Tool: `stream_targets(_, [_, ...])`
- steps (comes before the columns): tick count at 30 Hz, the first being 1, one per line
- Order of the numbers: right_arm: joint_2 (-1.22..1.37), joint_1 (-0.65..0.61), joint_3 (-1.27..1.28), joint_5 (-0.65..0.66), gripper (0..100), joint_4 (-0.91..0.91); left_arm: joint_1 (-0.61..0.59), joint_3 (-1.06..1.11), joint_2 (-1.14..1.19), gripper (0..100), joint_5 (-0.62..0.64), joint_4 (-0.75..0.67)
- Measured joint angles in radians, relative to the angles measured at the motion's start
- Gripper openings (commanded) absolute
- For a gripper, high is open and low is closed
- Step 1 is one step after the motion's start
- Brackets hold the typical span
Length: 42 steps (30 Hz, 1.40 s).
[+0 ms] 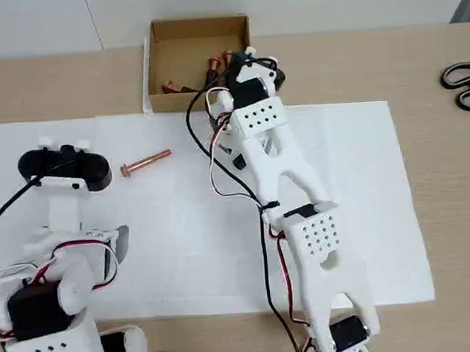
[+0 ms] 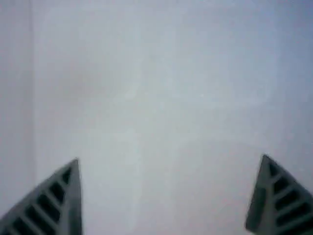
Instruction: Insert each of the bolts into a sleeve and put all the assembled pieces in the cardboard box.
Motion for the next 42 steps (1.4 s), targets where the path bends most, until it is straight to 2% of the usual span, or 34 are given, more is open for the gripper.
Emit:
stream_targets(17, [0.084, 0.048, 0.000, -0.005, 22.5, -0.064, 0.000, 0.000, 0.000, 23, 0.000, 0.000])
stream_targets(19, [0.084, 0.049, 0.000, -0.005, 19.9, -0.064, 0.000, 0.000, 0.000, 23, 0.000, 0.000])
stream_targets(23, [0.084, 0.052, 0.000, -0.003, 7.5, -0.063, 0.000, 0.000, 0.000, 23, 0.000, 0.000])
stream_targets(38, [0.084, 0.069, 0.000, 0.126, 5.7, -0.063, 0.000, 0.000, 0.000, 23, 0.000, 0.000])
stream_targets(42, [0.071, 0.069, -0.029, 0.180, 0.5, -0.034, 0.000, 0.000, 0.000, 23, 0.000, 0.000])
